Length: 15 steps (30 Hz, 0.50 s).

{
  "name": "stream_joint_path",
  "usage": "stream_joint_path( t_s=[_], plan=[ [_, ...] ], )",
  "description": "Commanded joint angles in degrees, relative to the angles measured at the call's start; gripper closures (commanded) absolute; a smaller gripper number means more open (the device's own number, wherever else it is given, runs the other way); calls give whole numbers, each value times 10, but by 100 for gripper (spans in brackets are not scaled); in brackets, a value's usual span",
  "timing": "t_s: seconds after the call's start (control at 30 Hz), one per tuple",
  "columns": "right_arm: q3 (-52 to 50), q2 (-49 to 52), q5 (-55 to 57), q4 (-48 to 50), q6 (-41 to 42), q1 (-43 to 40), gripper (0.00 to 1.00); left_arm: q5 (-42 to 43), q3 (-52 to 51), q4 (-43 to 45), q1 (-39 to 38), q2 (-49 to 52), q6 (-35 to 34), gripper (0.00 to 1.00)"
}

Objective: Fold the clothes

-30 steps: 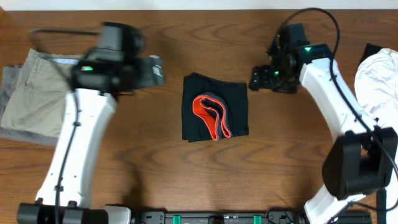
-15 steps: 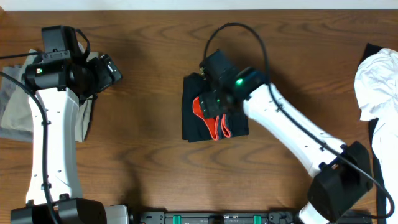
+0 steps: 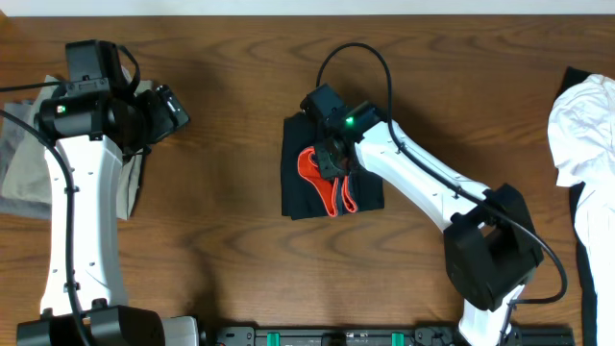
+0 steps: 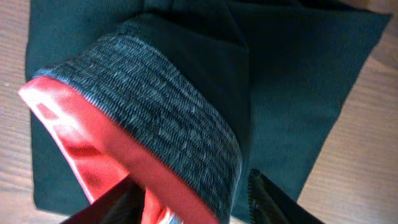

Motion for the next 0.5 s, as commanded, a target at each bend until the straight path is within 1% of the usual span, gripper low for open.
stream_joint_path(
  t_s=[0.0, 0.03, 0.07, 0.13, 0.2, 0.47],
  plan=[
    [6, 8, 16, 6, 7, -12, 66, -3, -5, -2, 1, 3, -5, 2],
    [6, 10, 23, 6, 7, -17, 73, -3, -5, -2, 1, 3, -5, 2],
    [6, 11, 26, 6, 7, -23, 77, -3, -5, -2, 1, 3, -5, 2],
    [6, 11, 28, 6, 7, -35, 90, -3, -5, -2, 1, 3, -5, 2],
    [6, 11, 28, 7, 7, -49, 98, -3, -5, -2, 1, 3, -5, 2],
    [6, 11, 29, 10, -21, -90, 99, -3, -5, -2, 1, 3, -5, 2]
  ],
)
